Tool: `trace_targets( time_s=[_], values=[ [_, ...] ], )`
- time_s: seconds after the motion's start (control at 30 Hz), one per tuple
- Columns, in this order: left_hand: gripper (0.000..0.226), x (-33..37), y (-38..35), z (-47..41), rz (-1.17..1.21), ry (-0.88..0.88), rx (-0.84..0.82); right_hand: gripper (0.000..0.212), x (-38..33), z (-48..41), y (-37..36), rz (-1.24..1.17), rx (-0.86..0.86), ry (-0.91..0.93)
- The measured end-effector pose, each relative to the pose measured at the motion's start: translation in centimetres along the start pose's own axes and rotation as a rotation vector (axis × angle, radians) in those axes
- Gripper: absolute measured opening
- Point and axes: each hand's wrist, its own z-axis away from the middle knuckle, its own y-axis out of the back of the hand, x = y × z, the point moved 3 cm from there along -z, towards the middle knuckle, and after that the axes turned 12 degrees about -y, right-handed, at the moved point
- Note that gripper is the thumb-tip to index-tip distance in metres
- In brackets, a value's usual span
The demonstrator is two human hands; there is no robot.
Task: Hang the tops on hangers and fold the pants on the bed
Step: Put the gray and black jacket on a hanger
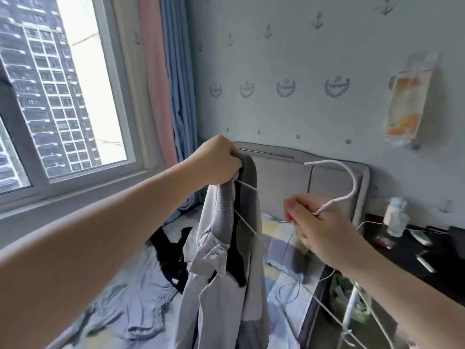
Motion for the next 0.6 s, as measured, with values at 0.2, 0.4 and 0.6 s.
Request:
trace_targets(
  time_s=[0.2, 0.4, 0.6],
  values=[
    [0.024, -5.3, -2.4, 3.8, 0.05, 0.003, -0.134, 0.037, 5.2, -2.6, -10.6, -0.361, -0.225, -0.305],
    [0.017, -8.6, -4.3, 7.1, -0.066, 0.01, -0.217, 0.041, 7.2, -1.4, -15.5, -0.574, -0.246, -0.295],
    [0.022, -10.5, -6.5, 10.6, -0.02, -0.02, -0.276, 0.035, 8.7, -0.8, -17.5, -0.62, -0.231, -0.314]
  ],
)
